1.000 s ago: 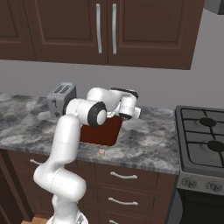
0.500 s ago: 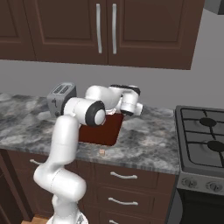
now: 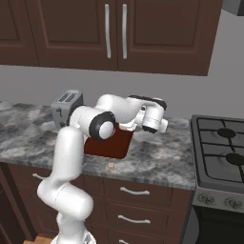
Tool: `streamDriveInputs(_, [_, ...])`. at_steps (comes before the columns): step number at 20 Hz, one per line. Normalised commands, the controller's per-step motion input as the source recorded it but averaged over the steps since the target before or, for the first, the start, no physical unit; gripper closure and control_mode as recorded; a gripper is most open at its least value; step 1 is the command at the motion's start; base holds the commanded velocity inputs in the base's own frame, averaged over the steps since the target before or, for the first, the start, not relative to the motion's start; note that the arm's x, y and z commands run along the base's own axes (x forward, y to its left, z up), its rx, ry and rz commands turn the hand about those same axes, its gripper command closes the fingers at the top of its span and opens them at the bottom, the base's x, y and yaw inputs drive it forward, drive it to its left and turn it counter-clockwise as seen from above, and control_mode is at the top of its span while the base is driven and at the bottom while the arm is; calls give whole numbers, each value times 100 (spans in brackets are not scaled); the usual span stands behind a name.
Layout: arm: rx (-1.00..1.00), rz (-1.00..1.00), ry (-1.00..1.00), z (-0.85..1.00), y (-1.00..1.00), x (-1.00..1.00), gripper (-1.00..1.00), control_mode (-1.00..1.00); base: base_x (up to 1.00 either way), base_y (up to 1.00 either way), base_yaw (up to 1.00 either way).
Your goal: Take out the milk from the fridge and place it on the tray on the counter. Then take the sugar cube near the tray and place it in the tray.
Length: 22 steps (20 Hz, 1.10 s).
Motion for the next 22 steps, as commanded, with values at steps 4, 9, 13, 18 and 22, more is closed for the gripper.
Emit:
streamDriveInputs(4, [0,-11,6,27,-38,-73,-100,-100,0,0,0])
streamDriveInputs(9, [0,-10,1,28,-27,-100,-100,-100,0,0,0])
streamDriveInputs(13, [0,-10,-7,42,-20,-100,-100,-100,0,0,0])
streamDriveInputs(18, [-1,-13,1,57,-10,-97,-100,-100,0,0,0])
streamDriveInputs(22, [-8,-22,18,49,-1,-68,-100,-100,0,0,0])
